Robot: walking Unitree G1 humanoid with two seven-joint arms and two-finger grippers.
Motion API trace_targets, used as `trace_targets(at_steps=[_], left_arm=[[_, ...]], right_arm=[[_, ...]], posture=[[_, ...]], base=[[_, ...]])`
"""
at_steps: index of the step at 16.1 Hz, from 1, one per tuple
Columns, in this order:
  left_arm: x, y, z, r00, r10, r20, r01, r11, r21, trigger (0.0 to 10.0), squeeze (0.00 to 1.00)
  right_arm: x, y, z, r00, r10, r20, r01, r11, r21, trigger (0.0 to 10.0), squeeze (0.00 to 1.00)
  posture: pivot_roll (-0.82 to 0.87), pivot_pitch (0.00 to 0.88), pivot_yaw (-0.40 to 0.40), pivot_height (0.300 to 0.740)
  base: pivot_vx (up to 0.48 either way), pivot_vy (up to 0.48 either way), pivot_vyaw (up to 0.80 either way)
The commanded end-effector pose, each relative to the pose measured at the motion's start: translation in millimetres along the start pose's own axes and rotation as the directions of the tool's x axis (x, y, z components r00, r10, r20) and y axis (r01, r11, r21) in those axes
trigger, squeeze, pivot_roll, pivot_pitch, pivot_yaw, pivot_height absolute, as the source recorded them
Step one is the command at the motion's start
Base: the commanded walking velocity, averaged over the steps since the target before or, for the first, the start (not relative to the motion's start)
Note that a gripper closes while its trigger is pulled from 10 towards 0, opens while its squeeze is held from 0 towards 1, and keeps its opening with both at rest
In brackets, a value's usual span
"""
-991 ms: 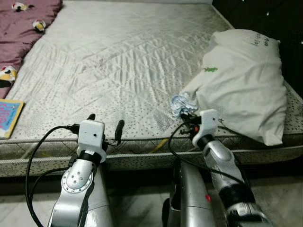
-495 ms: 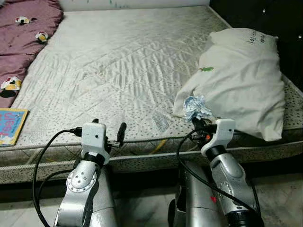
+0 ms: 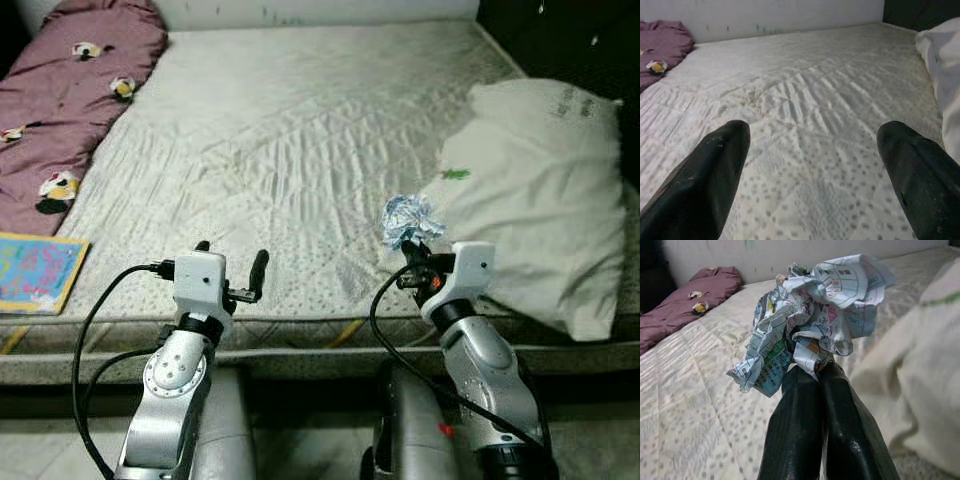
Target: Clean up the room
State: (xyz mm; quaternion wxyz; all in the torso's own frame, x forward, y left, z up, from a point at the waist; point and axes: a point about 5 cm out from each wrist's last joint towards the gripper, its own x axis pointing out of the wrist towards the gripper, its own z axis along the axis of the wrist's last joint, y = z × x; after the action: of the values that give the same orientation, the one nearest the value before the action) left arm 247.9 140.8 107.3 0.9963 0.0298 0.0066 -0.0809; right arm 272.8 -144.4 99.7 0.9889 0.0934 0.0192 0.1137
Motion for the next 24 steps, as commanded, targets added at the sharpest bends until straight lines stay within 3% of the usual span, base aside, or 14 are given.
trace_targets(at_steps=[1, 12, 21, 24], left_arm=[[1.5, 1.0, -1.9, 1.0, 0.013, -0.008, -0.013, 0.999, 0.03, 10.0, 0.0], [5.8, 1.8, -2.1, 1.0, 0.024, 0.006, -0.024, 0.999, 0.04, 10.0, 0.0], [9.7, 1.3, -2.0, 1.0, 0.014, 0.0, -0.014, 1.0, -0.007, 10.0, 0.0], [9.3, 3.0, 0.4, 1.0, 0.012, 0.004, -0.012, 1.0, -0.013, 10.0, 0.0]], right_arm=[[1.7, 1.4, 6.9, 1.0, 0.003, 0.02, -0.003, 1.0, -0.002, 10.0, 0.0], [4.1, 0.9, 12.4, 1.0, -0.005, 0.025, 0.005, 1.0, -0.021, 10.0, 0.0], [-0.6, -0.8, 7.1, 1.0, -0.022, 0.001, 0.022, 0.999, -0.027, 10.0, 0.0], [-8.7, -0.4, 4.7, 1.0, -0.026, -0.01, 0.026, 0.999, -0.046, 10.0, 0.0]], posture=[[0.03, 0.0, 0.003, 0.626], [0.02, 0.0, 0.0, 0.74], [0.02, 0.0, 0.0, 0.74], [0.02, 0.0, 0.001, 0.74]], base=[[0.0, 0.0, 0.0], [0.0, 0.0, 0.0], [0.0, 0.0, 0.0], [0.0, 0.421, 0.0]])
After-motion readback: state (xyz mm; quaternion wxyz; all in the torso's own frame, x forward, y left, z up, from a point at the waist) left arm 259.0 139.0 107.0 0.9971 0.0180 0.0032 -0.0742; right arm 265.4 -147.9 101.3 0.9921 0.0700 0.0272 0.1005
